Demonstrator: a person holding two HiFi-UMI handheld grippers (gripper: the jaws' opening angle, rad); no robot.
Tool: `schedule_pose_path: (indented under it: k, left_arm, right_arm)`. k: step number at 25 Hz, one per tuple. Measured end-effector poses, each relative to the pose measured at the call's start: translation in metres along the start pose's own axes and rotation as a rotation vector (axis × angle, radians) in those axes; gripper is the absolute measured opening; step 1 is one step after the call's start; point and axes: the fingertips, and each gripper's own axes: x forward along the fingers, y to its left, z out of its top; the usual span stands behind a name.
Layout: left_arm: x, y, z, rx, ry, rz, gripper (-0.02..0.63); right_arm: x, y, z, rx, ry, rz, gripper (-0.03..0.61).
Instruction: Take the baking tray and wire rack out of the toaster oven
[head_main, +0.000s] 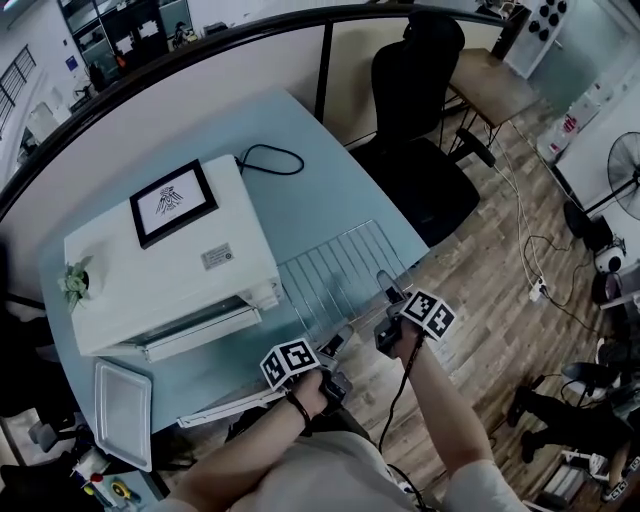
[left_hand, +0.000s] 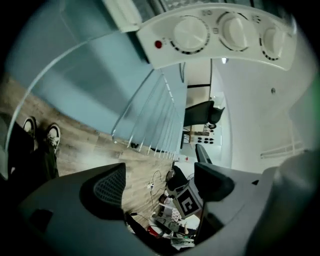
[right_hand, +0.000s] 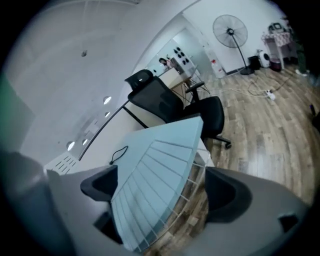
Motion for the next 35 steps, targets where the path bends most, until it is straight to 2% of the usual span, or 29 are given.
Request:
schedule_pose_path:
  k: [4, 7, 10, 12, 14, 18, 21, 25, 30, 32, 35]
  left_arm:
    - [-0.024, -0.042, 0.018, 0.113, -0.024, -0.051, 0.411]
    - [-0.048, -0.078, 0.03, 0.227, -0.056, -0.101, 0.41]
    - [-0.074, -0.103, 0.038, 0.319, -0.077, -0.132, 0.399]
    - [-0.089, -0.113, 0.048, 0.394, -0.109, -0.127, 0.281]
    - [-0.104, -0.126, 0.055, 0.477, -0.144, -0.137, 0.275]
    - [-0.145, -0.154, 0.066, 0.703, -0.224, -0.144, 0.222]
    - [-0.182, -0.176, 0.08, 0.899, -0.311, -0.126, 0.177]
    - [-0.238, -0.206, 0.1, 1.097, -0.459, -0.085, 0.117]
    - [-0.311, -0.226, 0.13, 1.209, -0.579, -0.044, 0.065]
    - [-0.341, -0.232, 0.141, 1.248, -0.637, -0.01, 0.044]
    - [-0.384, -0.242, 0.15, 1.294, -0.721, 0.034, 0.037]
  right_arm:
    - [-0.027, 0.044, 0.011, -0.136, 0.0, 0.075, 0.504]
    - [-0.05, 0.083, 0.018, -0.265, -0.018, 0.116, 0.433]
    - [-0.073, 0.121, 0.02, -0.379, -0.042, 0.136, 0.311]
    - [-0.083, 0.148, 0.022, -0.431, -0.06, 0.169, 0.263]
    - [-0.094, 0.174, 0.025, -0.455, -0.074, 0.216, 0.233]
    - [-0.123, 0.224, 0.03, -0.501, -0.136, 0.311, 0.164]
    - [-0.144, 0.267, 0.029, -0.598, -0.193, 0.368, 0.121]
    - [-0.17, 0.32, 0.019, -0.71, -0.229, 0.454, 0.09]
    - [-0.193, 0.376, 0.0, -0.737, -0.215, 0.594, 0.064]
    - [-0.203, 0.394, -0.006, -0.8, -0.231, 0.628, 0.031]
    - [-0.218, 0.421, -0.015, -0.9, -0.27, 0.677, 0.018]
